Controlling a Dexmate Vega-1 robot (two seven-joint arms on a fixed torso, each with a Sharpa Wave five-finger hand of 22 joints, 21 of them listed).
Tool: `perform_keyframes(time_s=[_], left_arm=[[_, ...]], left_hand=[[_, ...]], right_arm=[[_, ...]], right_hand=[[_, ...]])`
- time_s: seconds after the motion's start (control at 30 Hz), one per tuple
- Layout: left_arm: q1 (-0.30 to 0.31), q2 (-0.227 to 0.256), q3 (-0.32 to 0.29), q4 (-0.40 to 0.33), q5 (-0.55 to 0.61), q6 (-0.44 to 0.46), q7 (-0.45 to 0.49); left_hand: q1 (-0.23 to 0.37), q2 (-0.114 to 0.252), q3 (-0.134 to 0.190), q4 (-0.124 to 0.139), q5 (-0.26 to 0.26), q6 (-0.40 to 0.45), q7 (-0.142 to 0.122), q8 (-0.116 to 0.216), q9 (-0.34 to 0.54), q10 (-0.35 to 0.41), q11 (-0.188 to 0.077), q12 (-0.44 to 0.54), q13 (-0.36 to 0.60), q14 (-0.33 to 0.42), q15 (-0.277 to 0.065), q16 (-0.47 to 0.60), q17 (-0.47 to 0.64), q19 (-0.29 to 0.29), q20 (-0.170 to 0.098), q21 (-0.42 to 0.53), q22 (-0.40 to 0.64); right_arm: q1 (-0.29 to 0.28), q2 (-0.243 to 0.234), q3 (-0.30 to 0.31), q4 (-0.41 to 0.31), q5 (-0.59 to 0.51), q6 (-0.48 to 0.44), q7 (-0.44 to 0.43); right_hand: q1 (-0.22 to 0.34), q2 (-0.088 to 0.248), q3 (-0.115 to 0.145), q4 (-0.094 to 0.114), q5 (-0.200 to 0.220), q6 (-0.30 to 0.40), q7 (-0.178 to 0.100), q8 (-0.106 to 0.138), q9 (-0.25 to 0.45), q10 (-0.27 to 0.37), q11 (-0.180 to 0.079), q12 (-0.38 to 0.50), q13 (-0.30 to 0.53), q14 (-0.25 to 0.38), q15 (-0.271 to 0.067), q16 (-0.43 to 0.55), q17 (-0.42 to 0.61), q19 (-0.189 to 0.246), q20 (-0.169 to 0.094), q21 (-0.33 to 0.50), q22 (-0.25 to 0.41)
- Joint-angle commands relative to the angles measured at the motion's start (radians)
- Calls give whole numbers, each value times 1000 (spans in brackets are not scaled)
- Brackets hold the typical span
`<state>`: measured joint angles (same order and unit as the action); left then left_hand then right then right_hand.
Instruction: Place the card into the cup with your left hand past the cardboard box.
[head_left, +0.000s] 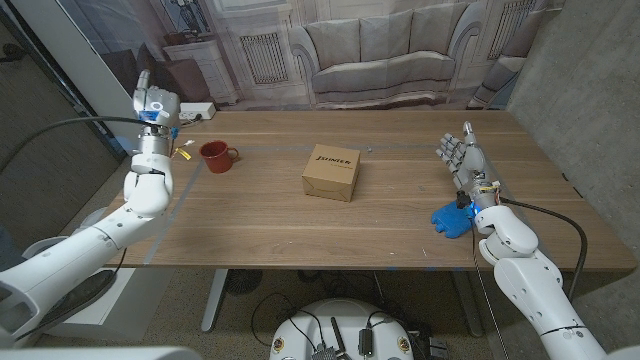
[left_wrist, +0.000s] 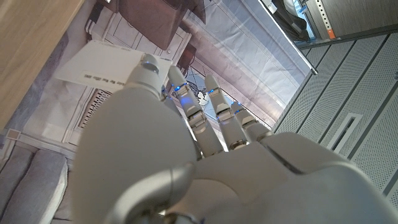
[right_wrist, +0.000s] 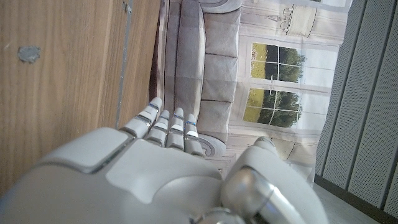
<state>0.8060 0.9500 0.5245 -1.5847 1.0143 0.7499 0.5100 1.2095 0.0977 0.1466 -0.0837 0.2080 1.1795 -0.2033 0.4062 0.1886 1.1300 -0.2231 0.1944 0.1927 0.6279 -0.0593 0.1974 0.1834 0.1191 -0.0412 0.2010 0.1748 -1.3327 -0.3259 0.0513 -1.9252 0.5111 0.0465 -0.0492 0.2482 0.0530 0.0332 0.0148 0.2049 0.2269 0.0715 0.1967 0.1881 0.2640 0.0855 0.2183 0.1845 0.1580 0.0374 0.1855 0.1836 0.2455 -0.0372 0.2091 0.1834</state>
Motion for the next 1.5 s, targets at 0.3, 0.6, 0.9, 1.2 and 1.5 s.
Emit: perform_keyframes(time_s=[0.3,0.6,0.9,1.2,1.5], left_arm=[[-78,-43,73,100,6,-24,-18],[-97,-64,99,140,-5,-43,-9],[-90,-70,112,154,-23,-52,9],[-81,-71,115,157,-41,-52,17],[-101,-88,141,181,-42,-70,20]], left_hand=[[8,0,11,-1,-3,12,0,3,2,7,3,-2,7,6,-150,-5,3,9,-86,-4,1],[8,-1,13,0,-3,13,0,4,2,7,3,-3,7,6,-150,-5,3,8,-87,-4,1],[8,-3,15,0,-3,11,0,4,3,8,3,-2,8,6,-149,-5,3,8,-86,-4,1],[8,-3,17,1,-3,12,-1,4,3,8,3,-3,7,7,-149,-5,3,8,-87,-4,1],[8,-4,19,3,-3,11,-2,4,3,7,3,-3,8,7,-149,-5,3,8,-87,-4,1]], right_arm=[[8,7,5,1,-2,-4,-7],[15,5,0,6,-5,-10,-4],[23,4,-4,7,-3,-15,0],[27,0,-6,4,-6,-22,3],[17,0,-1,-9,-6,-25,0]], right_hand=[[3,8,-5,2,2,5,-1,3,4,7,2,-1,4,9,0,3,4,10,-10,-4,3],[3,9,-6,2,2,5,0,3,4,7,3,0,4,9,-1,3,4,10,-10,-5,3],[3,9,-6,1,2,5,0,3,4,7,1,-1,4,8,1,3,4,10,-10,-5,3],[3,10,-7,1,2,5,0,3,4,7,2,-1,4,9,1,3,4,10,-11,-5,3],[3,10,-7,1,2,5,0,3,4,8,1,-1,4,9,1,3,4,9,-10,-5,3]])
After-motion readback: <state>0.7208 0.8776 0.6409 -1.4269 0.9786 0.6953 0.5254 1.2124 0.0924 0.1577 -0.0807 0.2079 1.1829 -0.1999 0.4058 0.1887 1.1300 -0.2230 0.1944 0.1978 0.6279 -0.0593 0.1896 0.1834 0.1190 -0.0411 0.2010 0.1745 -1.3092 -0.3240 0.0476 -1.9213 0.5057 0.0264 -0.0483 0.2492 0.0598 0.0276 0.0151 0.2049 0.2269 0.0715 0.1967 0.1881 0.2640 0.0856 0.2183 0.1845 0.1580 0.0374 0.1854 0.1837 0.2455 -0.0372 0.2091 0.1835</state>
